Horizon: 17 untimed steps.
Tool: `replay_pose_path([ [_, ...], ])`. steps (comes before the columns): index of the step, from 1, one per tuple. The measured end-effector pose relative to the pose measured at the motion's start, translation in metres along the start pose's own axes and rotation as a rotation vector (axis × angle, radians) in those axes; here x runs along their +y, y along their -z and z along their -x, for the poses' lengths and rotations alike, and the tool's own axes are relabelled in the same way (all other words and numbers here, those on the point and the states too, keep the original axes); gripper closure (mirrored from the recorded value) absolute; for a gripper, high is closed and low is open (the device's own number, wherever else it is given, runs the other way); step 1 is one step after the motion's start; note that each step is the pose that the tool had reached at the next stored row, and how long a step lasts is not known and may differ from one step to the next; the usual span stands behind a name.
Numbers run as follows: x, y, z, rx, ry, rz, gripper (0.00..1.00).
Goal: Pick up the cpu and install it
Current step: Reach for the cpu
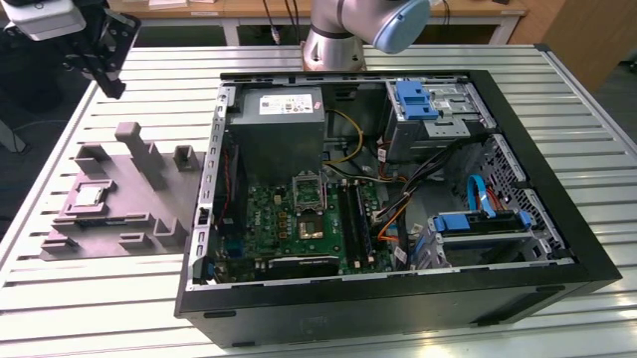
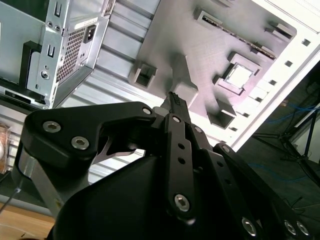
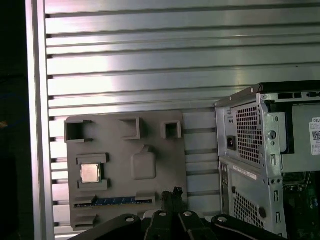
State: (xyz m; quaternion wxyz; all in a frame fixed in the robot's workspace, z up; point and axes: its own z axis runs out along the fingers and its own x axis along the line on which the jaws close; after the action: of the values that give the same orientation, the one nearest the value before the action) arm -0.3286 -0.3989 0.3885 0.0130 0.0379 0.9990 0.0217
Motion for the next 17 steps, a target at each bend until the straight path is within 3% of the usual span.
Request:
replay_pose_path([
  [17,-0.0006,-0.0002,-0.0077,0.0,0.0,0.0,0.89],
])
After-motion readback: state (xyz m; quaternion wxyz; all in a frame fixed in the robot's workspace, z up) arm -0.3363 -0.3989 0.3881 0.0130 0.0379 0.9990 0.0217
